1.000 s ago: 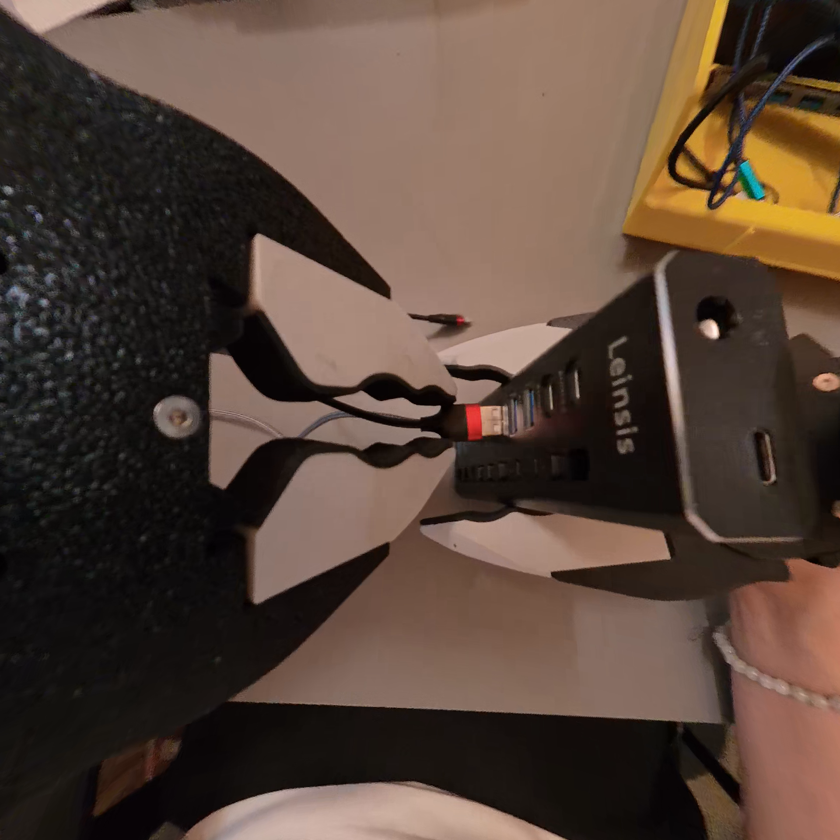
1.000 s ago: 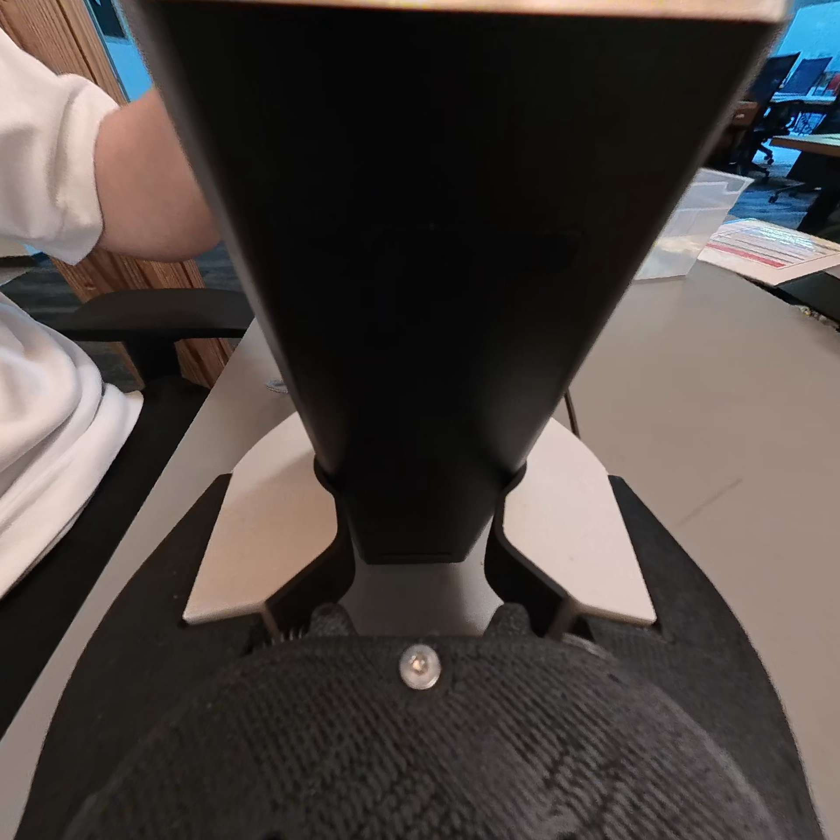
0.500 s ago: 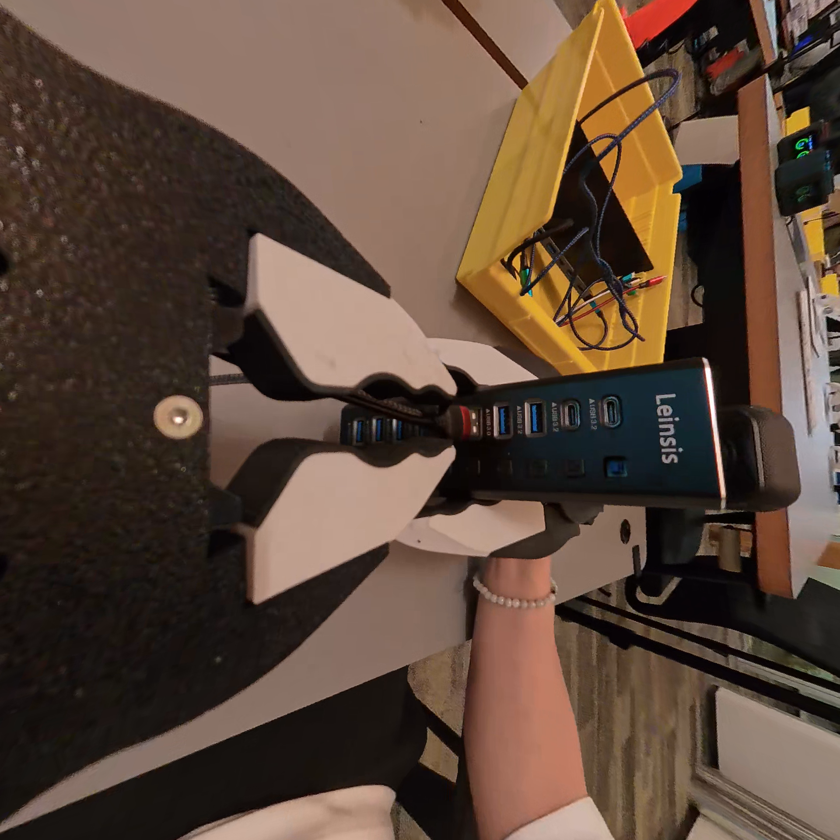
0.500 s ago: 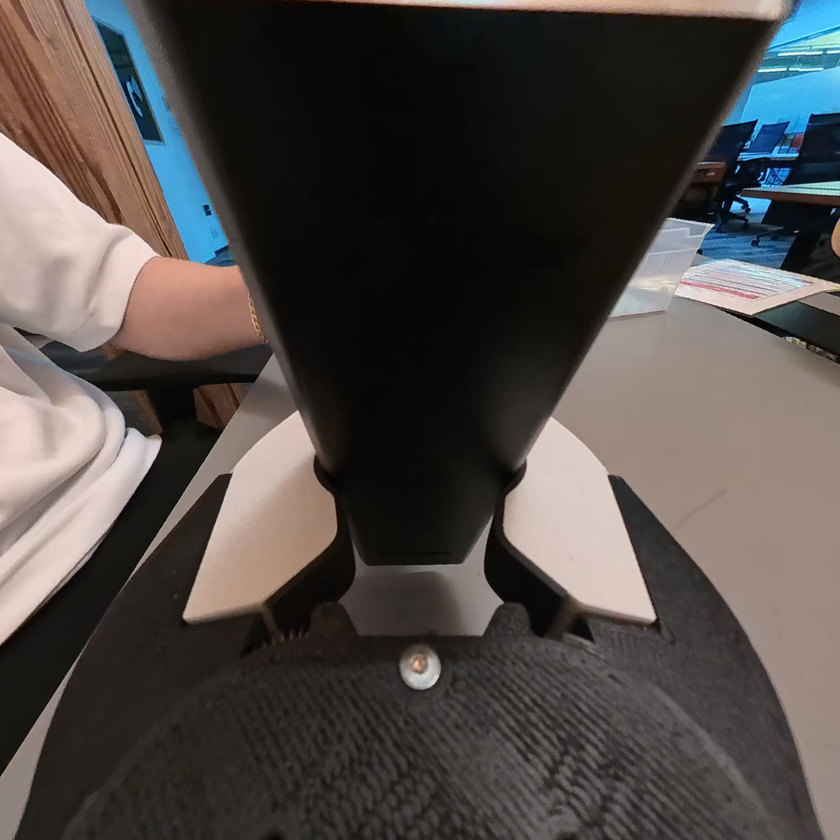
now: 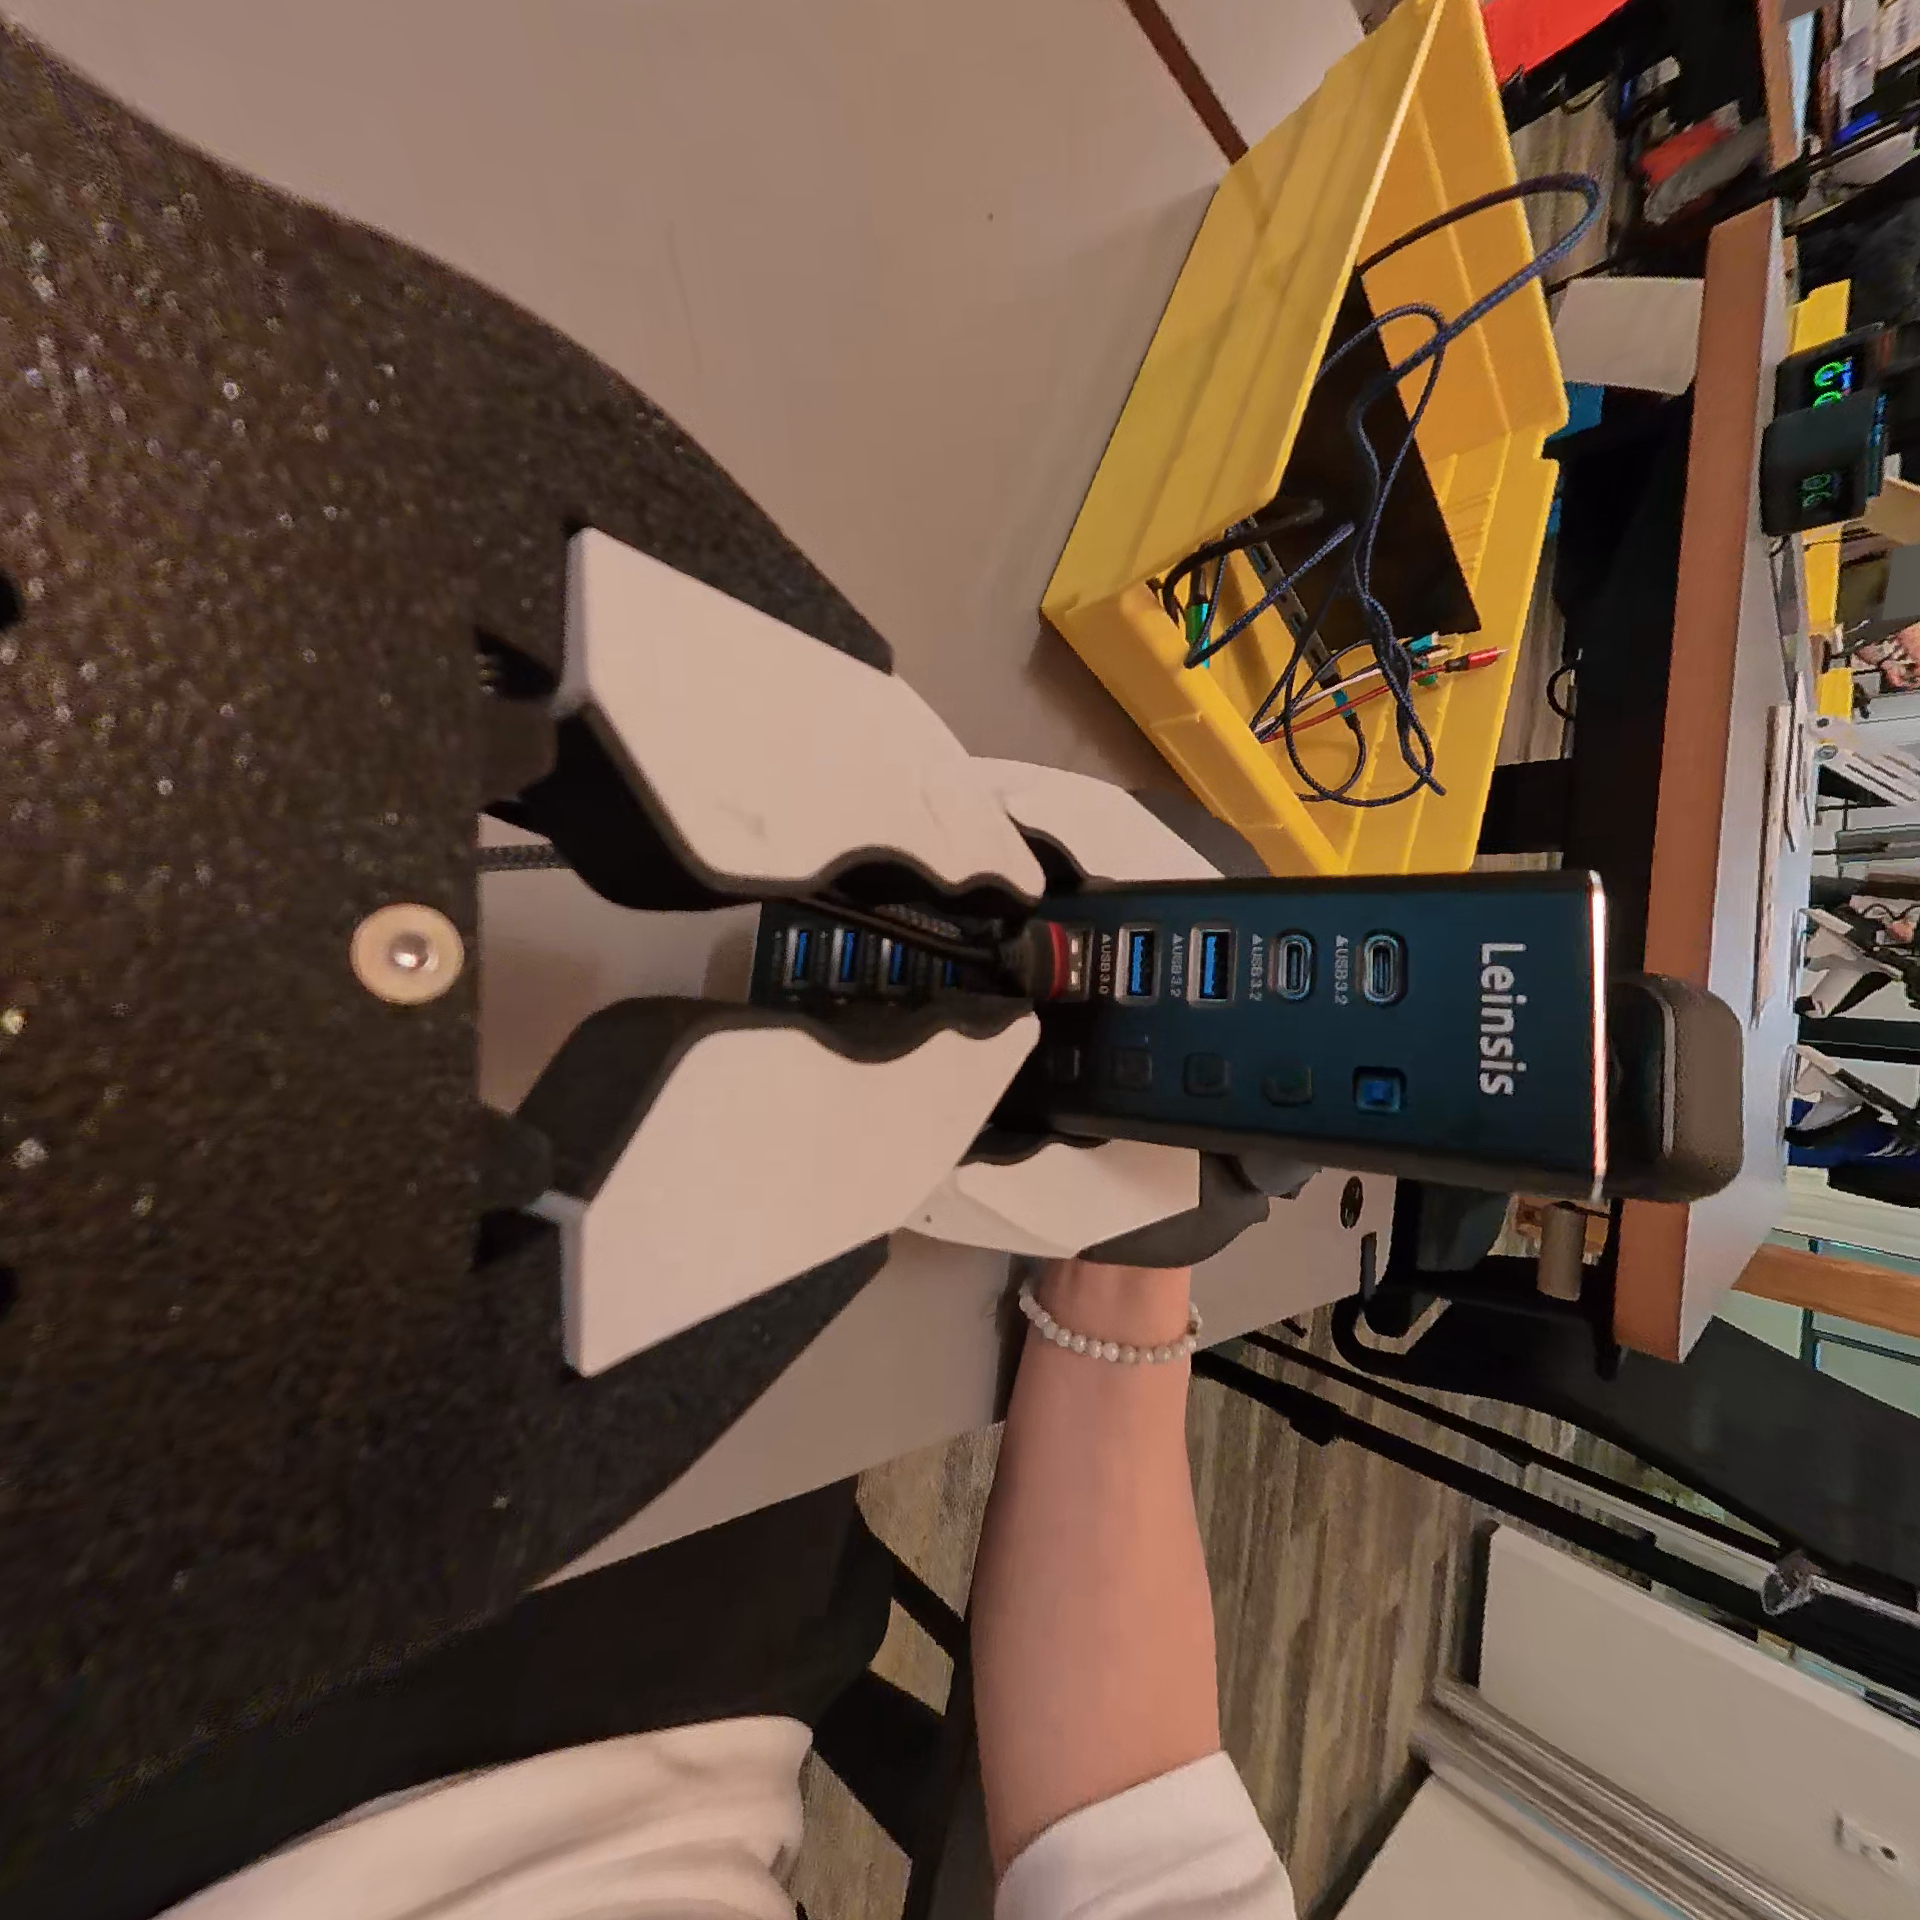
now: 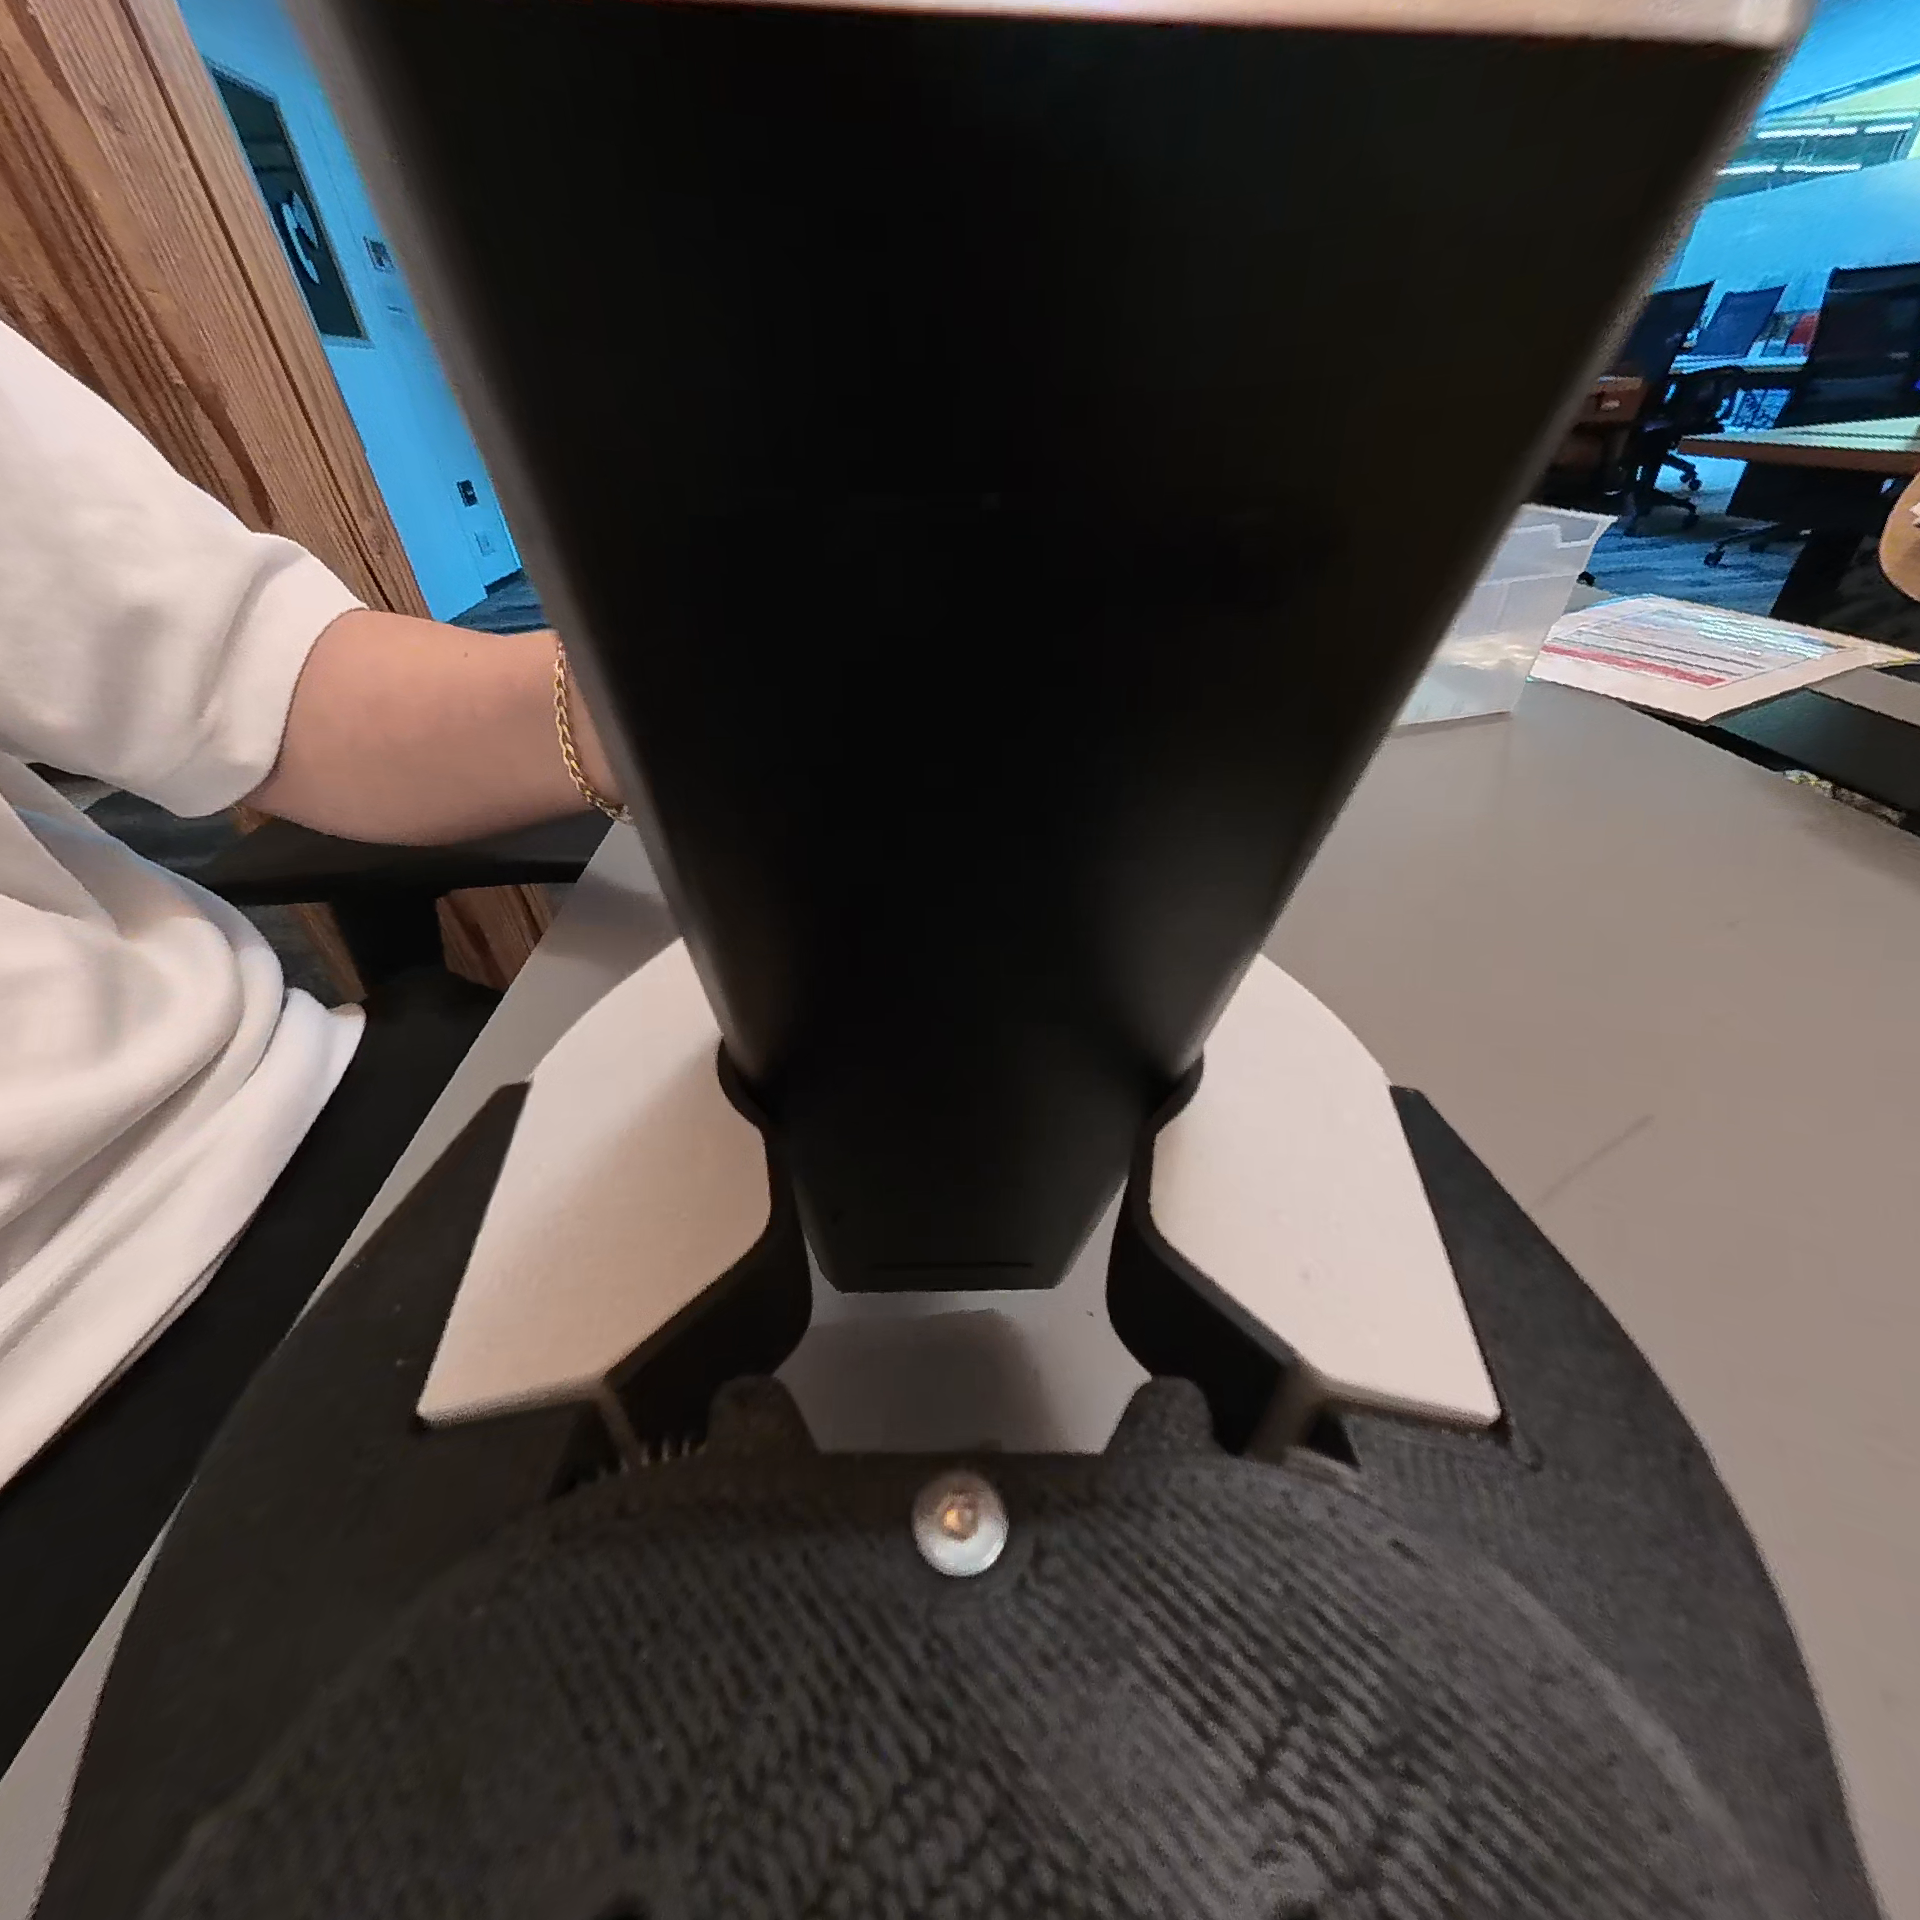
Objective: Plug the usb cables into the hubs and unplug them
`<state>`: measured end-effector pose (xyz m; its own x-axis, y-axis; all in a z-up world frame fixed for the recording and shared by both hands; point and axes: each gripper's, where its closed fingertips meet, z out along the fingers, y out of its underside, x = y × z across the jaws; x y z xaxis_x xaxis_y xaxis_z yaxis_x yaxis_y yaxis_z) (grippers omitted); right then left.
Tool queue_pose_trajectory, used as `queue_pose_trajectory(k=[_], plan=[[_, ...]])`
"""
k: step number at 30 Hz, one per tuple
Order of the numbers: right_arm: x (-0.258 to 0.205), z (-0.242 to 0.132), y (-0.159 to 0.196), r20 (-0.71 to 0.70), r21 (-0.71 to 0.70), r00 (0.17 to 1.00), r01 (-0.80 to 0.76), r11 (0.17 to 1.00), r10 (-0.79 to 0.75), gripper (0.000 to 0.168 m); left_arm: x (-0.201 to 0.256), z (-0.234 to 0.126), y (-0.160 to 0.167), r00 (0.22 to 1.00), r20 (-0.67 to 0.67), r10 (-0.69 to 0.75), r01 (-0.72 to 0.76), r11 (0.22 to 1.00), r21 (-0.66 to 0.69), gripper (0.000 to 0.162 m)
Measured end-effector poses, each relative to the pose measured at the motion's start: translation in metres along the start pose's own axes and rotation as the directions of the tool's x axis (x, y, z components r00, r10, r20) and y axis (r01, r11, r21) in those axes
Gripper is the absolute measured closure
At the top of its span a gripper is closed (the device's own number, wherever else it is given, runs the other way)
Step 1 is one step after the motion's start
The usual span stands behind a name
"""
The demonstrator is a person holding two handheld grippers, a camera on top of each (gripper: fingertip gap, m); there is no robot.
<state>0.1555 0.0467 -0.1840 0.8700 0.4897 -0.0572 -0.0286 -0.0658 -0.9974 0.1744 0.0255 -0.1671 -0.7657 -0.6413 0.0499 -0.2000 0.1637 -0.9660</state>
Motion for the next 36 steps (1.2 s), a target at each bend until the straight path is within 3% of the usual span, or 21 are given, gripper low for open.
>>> queue_pose_trajectory(k=[3, 12, 18, 24, 31, 36], plan=[[0.001, 0.001, 0.002, -0.003, -0.013, 1.000, -0.002, 1.000, 0.002, 0.096, -0.001, -0.001, 0.002, 1.000, 0.004, -0.019, 0.020, 0.999, -0.028, 0.149], [-0.001, 0.004, 0.005, -0.005, -0.039, 1.000, 0.017, 0.999, -0.017, 0.096, -0.003, -0.004, 0.007, 0.986, 0.056, 0.160, -0.142, 0.961, -0.239, 0.149], [-0.001, 0.007, 0.008, -0.015, -0.064, 0.999, 0.027, 0.998, -0.028, 0.096, -0.005, -0.004, 0.006, 0.992, 0.040, 0.116, -0.106, 0.974, -0.201, 0.149], [0.000, 0.011, 0.015, -0.027, -0.116, 0.999, 0.036, 0.993, -0.040, 0.097, -0.006, 0.000, 0.015, 0.985, 0.059, 0.163, -0.141, 0.951, -0.276, 0.148], [0.001, 0.004, 0.006, -0.030, -0.042, 0.999, 0.022, 0.999, -0.024, 0.097, -0.007, 0.007, 0.007, 0.991, 0.070, 0.115, -0.100, 0.975, -0.199, 0.148], [-0.001, 0.007, 0.008, -0.024, -0.062, 0.999, 0.041, 0.997, -0.042, 0.096, -0.004, 0.002, 0.006, 0.993, 0.054, 0.109, -0.097, 0.979, -0.179, 0.147]])
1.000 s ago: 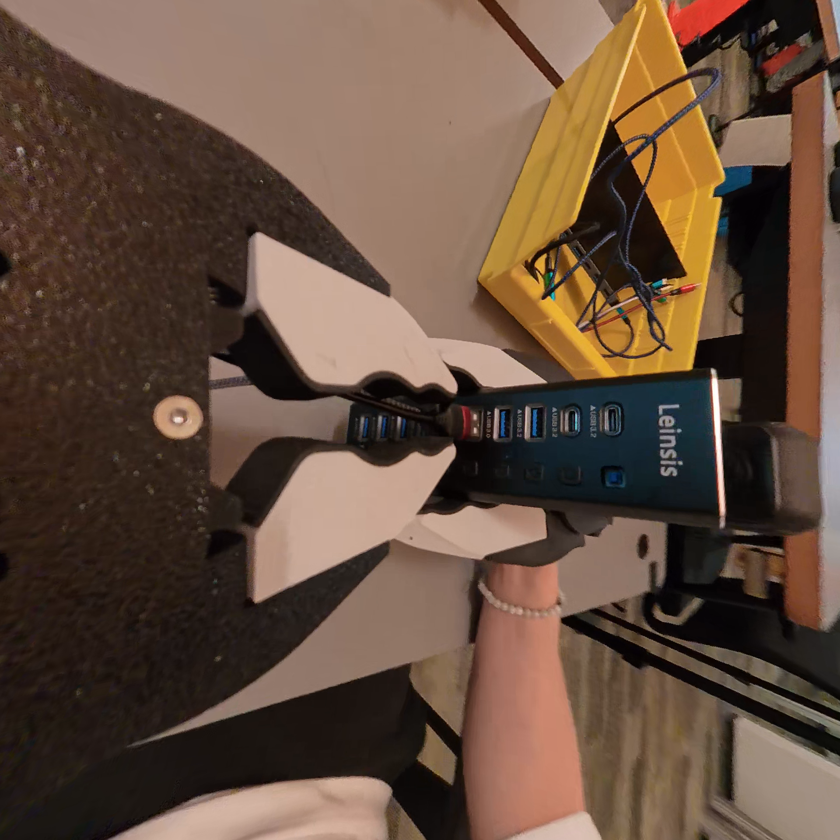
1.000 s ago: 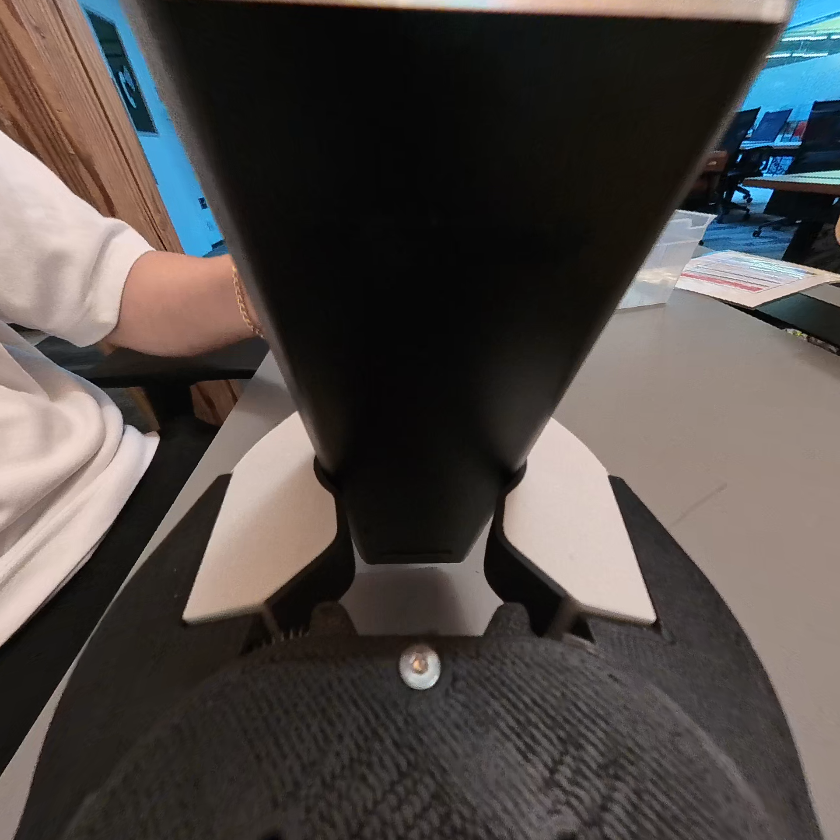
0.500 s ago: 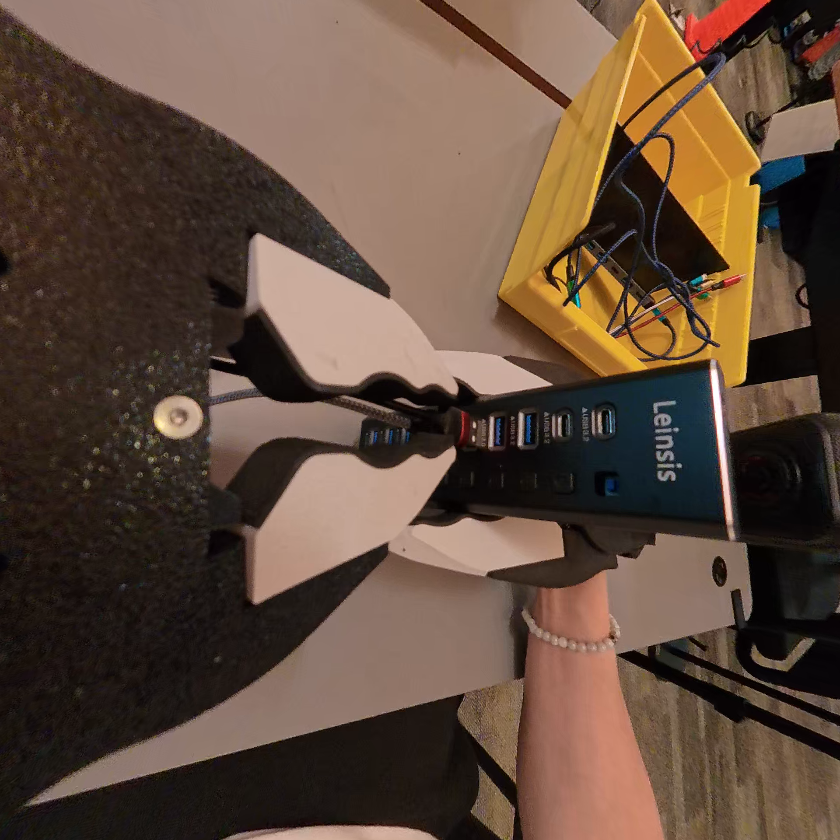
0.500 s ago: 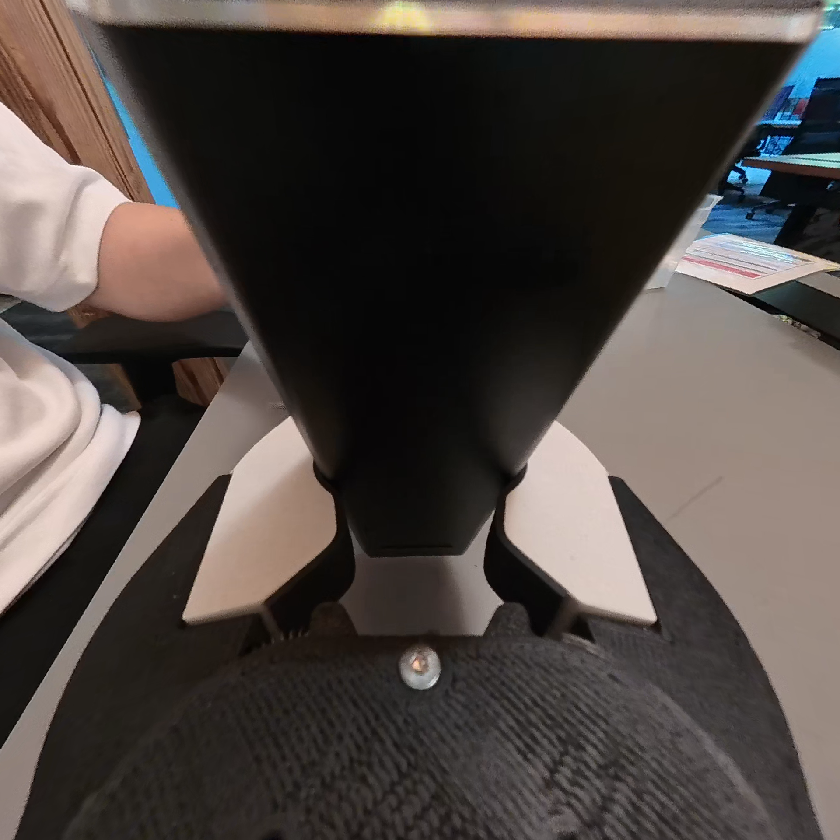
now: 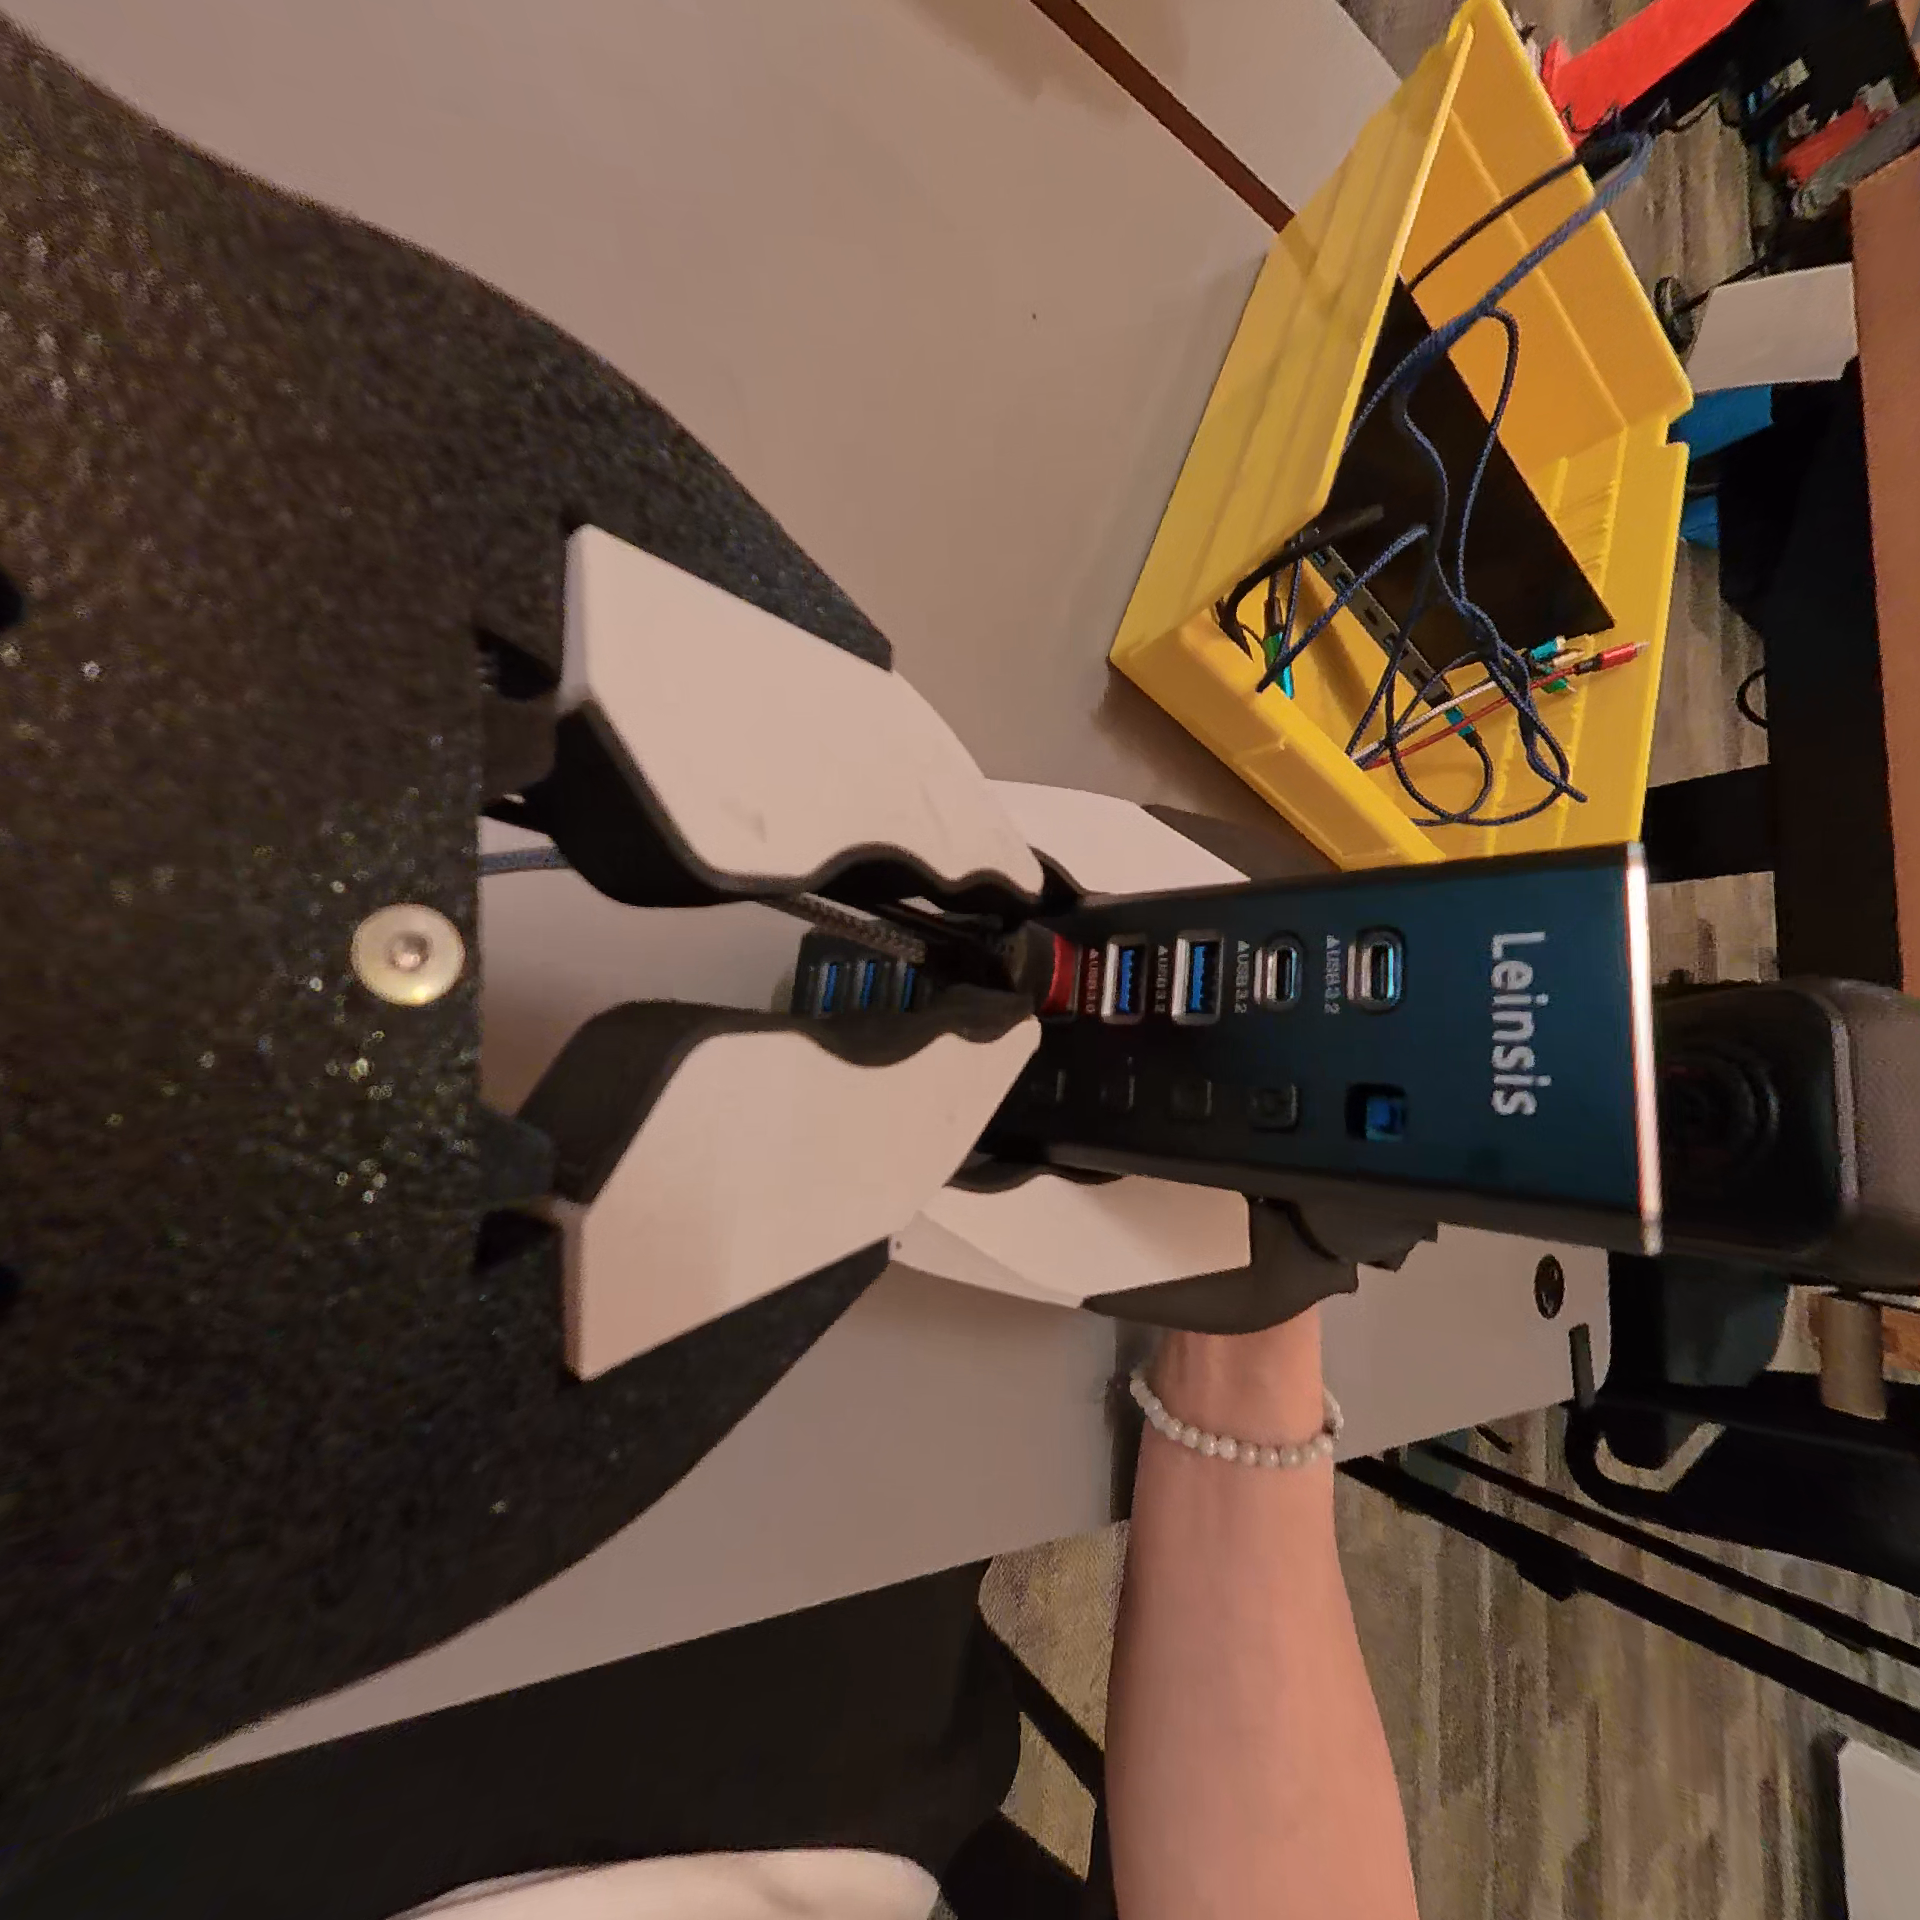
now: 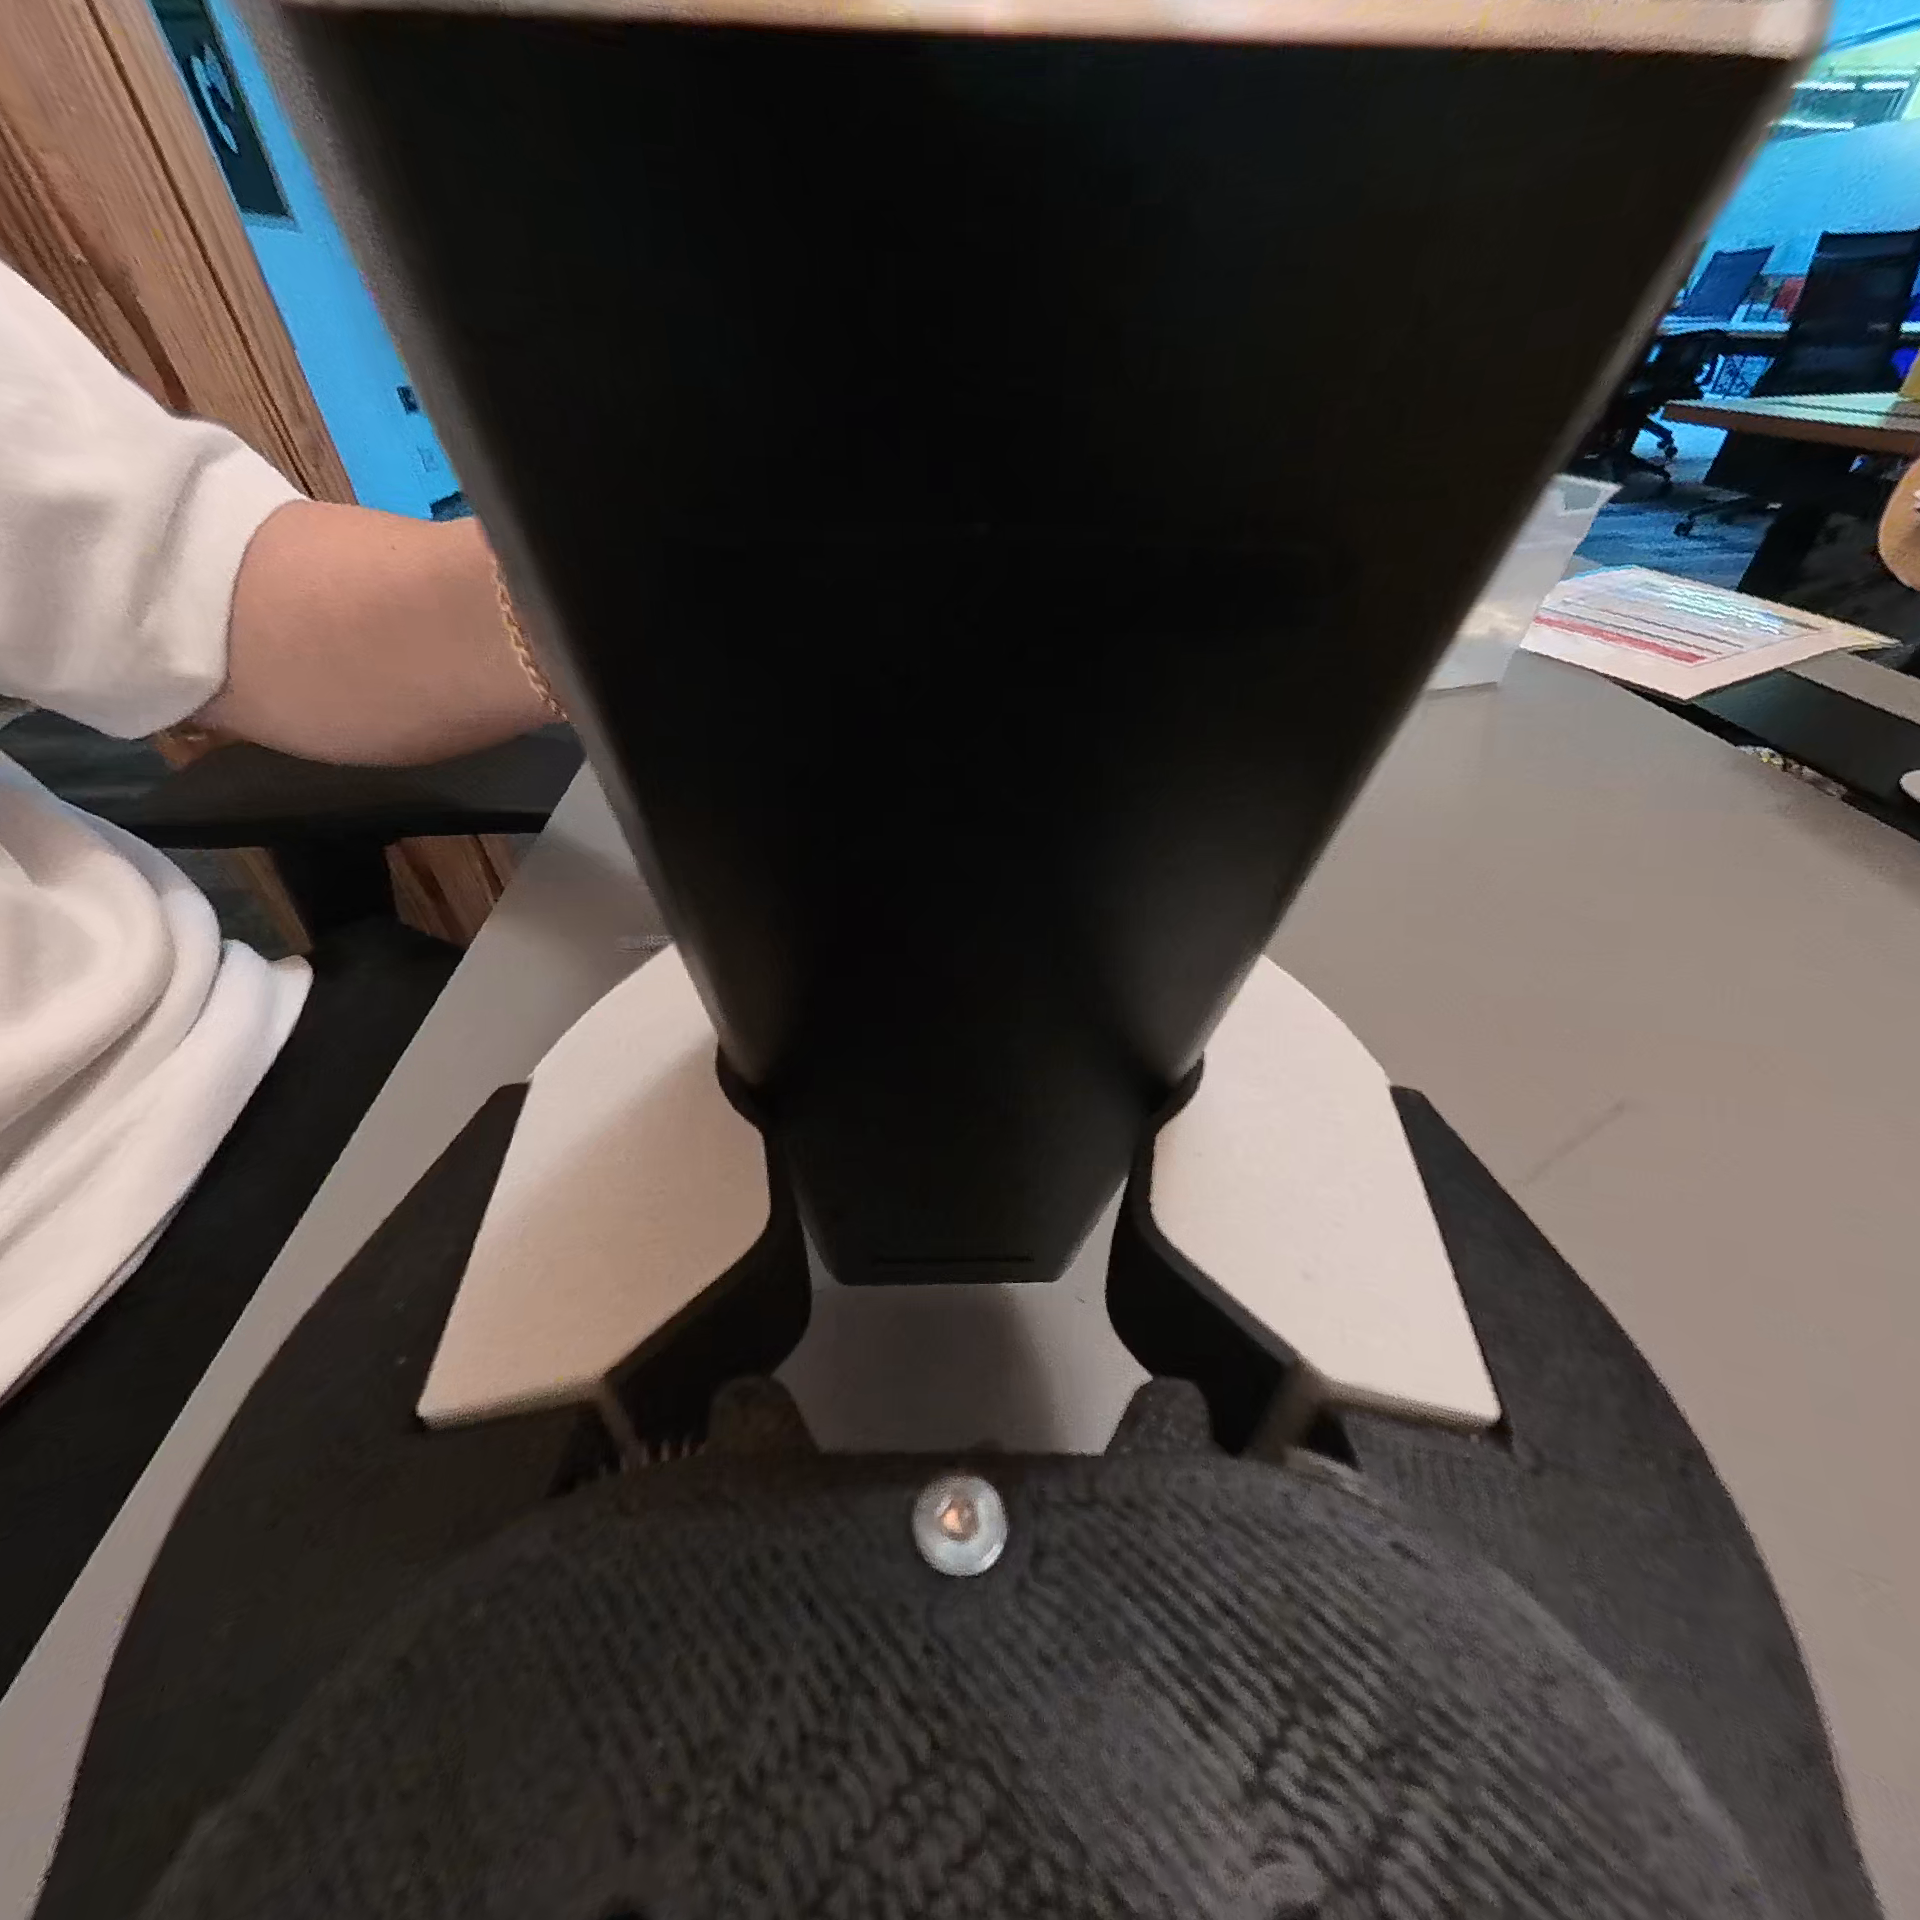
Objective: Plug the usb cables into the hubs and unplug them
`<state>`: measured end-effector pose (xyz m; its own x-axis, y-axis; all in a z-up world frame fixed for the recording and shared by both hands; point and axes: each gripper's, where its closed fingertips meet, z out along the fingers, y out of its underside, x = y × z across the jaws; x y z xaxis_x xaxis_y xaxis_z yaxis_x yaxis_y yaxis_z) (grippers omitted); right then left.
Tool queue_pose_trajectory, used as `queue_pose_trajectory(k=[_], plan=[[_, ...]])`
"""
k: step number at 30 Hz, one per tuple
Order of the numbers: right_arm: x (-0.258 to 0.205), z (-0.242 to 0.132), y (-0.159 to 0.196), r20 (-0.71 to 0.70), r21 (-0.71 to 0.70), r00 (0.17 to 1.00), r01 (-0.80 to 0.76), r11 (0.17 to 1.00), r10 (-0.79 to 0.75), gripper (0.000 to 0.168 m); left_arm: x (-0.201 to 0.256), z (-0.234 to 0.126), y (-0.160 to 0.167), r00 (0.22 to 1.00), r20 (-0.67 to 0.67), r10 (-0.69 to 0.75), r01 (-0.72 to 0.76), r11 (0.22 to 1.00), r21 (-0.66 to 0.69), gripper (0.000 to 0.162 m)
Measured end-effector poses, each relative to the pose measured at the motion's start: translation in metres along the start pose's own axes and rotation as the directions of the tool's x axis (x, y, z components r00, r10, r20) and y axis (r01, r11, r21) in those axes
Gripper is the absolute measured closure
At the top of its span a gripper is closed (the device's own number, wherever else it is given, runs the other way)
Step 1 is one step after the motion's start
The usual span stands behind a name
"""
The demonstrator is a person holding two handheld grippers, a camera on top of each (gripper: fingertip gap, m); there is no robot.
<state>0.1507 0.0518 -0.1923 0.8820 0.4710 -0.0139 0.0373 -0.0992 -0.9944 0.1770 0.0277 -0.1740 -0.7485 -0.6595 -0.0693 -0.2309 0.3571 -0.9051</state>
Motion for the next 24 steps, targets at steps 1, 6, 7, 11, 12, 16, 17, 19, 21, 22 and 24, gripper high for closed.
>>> queue_pose_trajectory(k=[1, 6, 7, 11, 12, 16, 17, 19, 21, 22, 24], plan=[[0.001, 0.001, 0.001, -0.009, -0.008, 1.000, 0.003, 1.000, -0.003, 0.096, -0.003, -0.005, -0.002, 1.000, 0.023, -0.005, 0.004, 1.000, 0.015, 0.140], [0.005, -0.007, -0.007, -0.020, 0.064, 0.999, -0.023, 0.998, 0.025, 0.096, -0.030, -0.059, -0.031, 0.982, 0.143, -0.126, 0.086, 0.962, 0.259, 0.132], [0.006, -0.009, -0.009, -0.022, 0.079, 0.999, -0.029, 0.996, 0.031, 0.096, -0.036, -0.070, -0.028, 0.975, 0.168, -0.146, 0.097, 0.959, 0.268, 0.130], [0.012, -0.016, -0.014, -0.073, 0.093, 0.997, -0.008, 0.996, 0.015, 0.096, -0.055, -0.112, -0.008, 0.943, 0.291, -0.162, 0.089, 0.964, 0.251, 0.126], [0.013, -0.018, -0.021, -0.089, 0.093, 0.996, 0.006, 0.996, 0.002, 0.096, -0.061, -0.124, -0.002, 0.928, 0.333, -0.167, 0.085, 0.965, 0.248, 0.125], [0.014, -0.036, -0.069, -0.191, 0.127, 0.977, 0.116, 0.985, -0.090, 0.096, -0.082, -0.178, 0.011, 0.850, 0.479, -0.221, 0.073, 0.949, 0.307, 0.125], [0.015, -0.043, -0.084, -0.223, 0.139, 0.968, 0.151, 0.979, -0.117, 0.096, -0.086, -0.190, 0.014, 0.835, 0.497, -0.236, 0.081, 0.946, 0.314, 0.125], [0.017, -0.057, -0.116, -0.268, 0.184, 0.952, 0.200, 0.962, -0.147, 0.096, -0.096, -0.210, 0.024, 0.793, 0.542, -0.279, 0.107, 0.939, 0.326, 0.125], [0.023, -0.069, -0.148, -0.299, 0.217, 0.941, 0.227, 0.949, -0.157, 0.097, -0.100, -0.221, 0.032, 0.774, 0.552, -0.310, 0.124, 0.929, 0.348, 0.126], [0.027, -0.075, -0.163, -0.314, 0.221, 0.934, 0.245, 0.944, -0.170, 0.096, -0.101, -0.223, 0.035, 0.773, 0.545, -0.323, 0.141, 0.926, 0.350, 0.126], [0.038, -0.086, -0.194, -0.362, 0.205, 0.909, 0.295, 0.933, -0.208, 0.096, -0.100, -0.223, 0.041, 0.781, 0.531, -0.327, 0.165, 0.930, 0.330, 0.126]])
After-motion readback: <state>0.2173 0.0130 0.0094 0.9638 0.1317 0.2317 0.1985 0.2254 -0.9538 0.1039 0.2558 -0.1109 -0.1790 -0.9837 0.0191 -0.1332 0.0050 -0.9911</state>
